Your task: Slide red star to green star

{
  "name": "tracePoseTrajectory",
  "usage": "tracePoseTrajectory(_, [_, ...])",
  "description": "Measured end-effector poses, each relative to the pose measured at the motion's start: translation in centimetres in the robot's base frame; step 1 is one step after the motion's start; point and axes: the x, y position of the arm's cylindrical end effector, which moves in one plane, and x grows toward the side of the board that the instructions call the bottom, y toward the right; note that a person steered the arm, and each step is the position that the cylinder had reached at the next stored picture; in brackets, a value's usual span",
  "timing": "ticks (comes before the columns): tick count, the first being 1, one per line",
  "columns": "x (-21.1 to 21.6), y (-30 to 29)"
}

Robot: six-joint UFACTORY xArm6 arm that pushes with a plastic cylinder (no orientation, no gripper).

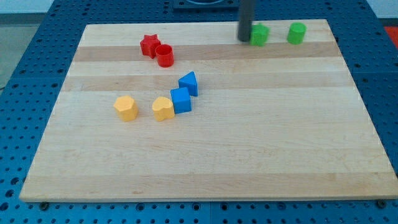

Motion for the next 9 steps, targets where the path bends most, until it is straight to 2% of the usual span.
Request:
tracePoseTrajectory(1, [0.0, 0.5])
tracePoseTrajectory(2, [2.0, -5.5])
tracePoseTrajectory(5, [2.4, -6.9])
tracePoseTrajectory(7, [-0.4, -6.2])
tracePoseTrajectory(9, [-1.9, -13.5])
